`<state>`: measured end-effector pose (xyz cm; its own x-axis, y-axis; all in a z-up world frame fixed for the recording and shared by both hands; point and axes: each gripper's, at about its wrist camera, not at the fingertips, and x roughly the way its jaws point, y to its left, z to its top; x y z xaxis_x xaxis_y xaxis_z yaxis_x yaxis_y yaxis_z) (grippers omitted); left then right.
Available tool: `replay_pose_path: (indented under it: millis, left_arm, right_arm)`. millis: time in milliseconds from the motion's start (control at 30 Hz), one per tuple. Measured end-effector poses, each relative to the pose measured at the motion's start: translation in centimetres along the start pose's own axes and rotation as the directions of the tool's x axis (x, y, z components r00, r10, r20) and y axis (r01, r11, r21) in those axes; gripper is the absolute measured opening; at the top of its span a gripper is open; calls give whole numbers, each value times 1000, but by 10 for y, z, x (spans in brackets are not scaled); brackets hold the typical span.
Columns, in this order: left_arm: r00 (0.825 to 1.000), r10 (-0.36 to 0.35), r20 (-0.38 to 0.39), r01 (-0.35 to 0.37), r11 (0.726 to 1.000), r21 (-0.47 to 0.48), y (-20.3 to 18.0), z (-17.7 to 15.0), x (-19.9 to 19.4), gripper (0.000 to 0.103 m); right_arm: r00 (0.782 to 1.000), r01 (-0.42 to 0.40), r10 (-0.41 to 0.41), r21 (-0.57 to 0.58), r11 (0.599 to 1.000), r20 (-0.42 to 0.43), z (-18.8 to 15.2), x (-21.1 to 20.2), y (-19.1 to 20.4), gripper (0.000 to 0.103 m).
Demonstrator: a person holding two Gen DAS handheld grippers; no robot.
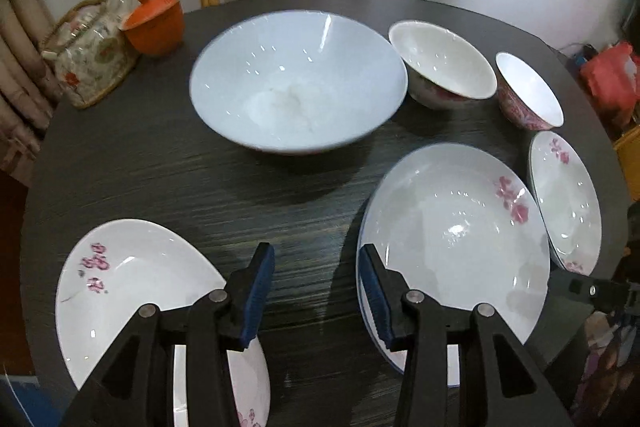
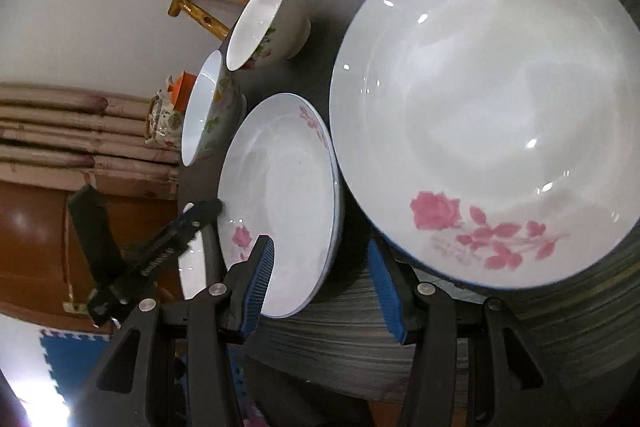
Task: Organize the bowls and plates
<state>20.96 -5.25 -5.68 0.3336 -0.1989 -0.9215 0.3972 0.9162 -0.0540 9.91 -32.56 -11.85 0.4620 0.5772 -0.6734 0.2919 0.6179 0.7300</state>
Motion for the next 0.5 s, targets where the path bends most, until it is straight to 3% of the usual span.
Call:
replay_pose_path:
  millis: [233, 367, 400, 467, 500]
  left_arm:
    - [998, -31, -61, 37, 996, 87, -16, 4, 23, 45]
    - [992, -105, -70, 108, 993, 44, -13, 3, 31, 44]
    - [990, -122, -64, 124, 992, 28, -11, 3, 31, 39]
    - [980, -187, -74, 188, 982, 5, -10, 5, 32, 20]
    - [980, -183, -74, 184, 983, 5, -11, 6, 32, 20]
  right_arm:
    - [1000, -16, 16, 4, 1000, -17, 2, 7, -2, 43]
    - [1000, -13, 13, -20, 1000, -22, 4, 8, 0, 37]
    - [1000, -13, 12, -23, 1000, -28, 4, 9, 1, 34]
    - [999, -10, 9, -33, 999, -34, 4, 11, 2, 27]
    - [999, -10, 9, -37, 999, -35, 5, 12, 2, 21]
